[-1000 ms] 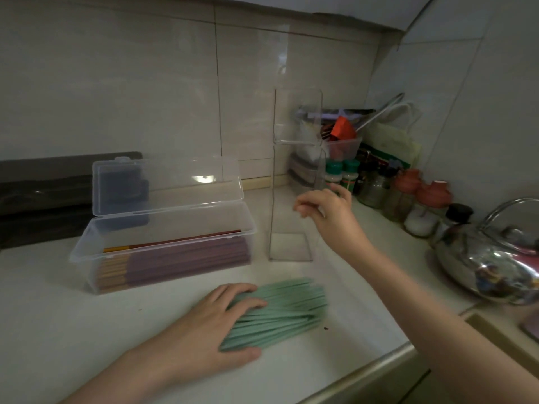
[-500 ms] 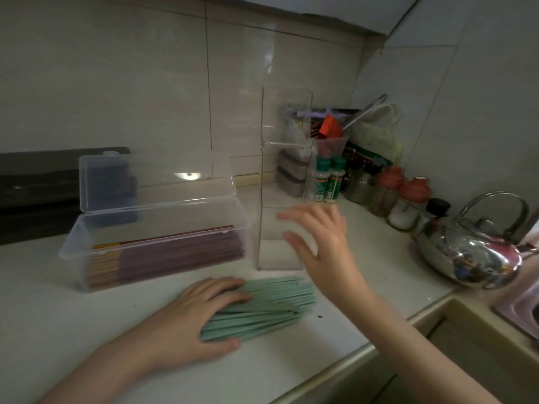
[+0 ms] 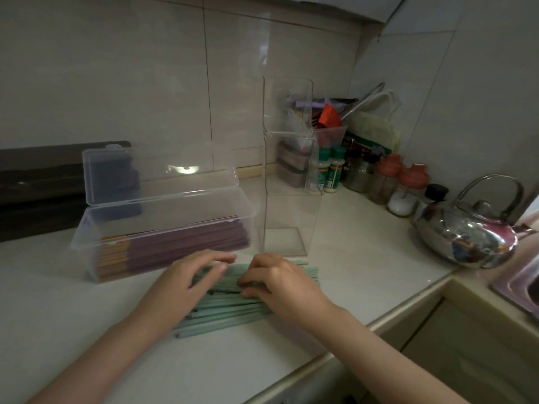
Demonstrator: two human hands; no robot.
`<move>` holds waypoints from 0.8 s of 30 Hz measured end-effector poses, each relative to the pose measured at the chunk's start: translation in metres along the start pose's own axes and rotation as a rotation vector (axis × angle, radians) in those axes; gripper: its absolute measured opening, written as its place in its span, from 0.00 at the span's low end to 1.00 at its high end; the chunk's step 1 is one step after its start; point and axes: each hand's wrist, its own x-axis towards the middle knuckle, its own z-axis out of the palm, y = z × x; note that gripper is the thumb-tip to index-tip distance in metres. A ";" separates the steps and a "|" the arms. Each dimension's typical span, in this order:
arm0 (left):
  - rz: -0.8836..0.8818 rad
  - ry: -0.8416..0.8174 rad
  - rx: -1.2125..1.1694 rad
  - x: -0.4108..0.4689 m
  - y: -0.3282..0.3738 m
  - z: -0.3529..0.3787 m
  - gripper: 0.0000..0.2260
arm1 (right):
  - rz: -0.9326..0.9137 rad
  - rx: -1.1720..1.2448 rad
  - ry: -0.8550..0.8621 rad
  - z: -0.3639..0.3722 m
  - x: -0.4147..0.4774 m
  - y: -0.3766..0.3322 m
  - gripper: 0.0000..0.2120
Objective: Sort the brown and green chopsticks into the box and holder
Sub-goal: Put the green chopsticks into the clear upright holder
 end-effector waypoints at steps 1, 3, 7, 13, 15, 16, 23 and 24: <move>-0.018 0.027 -0.027 0.001 -0.001 -0.001 0.16 | -0.015 -0.027 -0.006 0.001 0.003 -0.002 0.09; -0.031 0.054 -0.037 0.001 -0.004 -0.003 0.15 | -0.049 -0.102 -0.001 0.003 0.006 -0.003 0.08; -0.025 0.138 -0.090 0.000 -0.005 -0.005 0.14 | -0.119 -0.298 0.053 0.004 0.003 -0.002 0.05; -0.094 0.218 -0.333 -0.001 -0.005 -0.001 0.15 | -0.072 -0.303 0.109 -0.022 -0.012 0.010 0.03; -0.118 0.248 -0.379 -0.001 -0.006 0.000 0.15 | 0.004 -0.237 0.213 -0.046 -0.014 0.013 0.02; -0.118 0.233 -0.355 -0.001 -0.006 0.001 0.14 | 0.067 -0.165 0.282 -0.060 -0.013 0.012 0.03; -0.013 -0.002 0.101 -0.001 -0.012 0.007 0.10 | 0.282 0.356 0.770 -0.131 0.048 0.016 0.04; -0.004 0.000 0.115 -0.001 -0.012 0.007 0.10 | 0.321 0.345 0.756 -0.131 0.060 0.021 0.04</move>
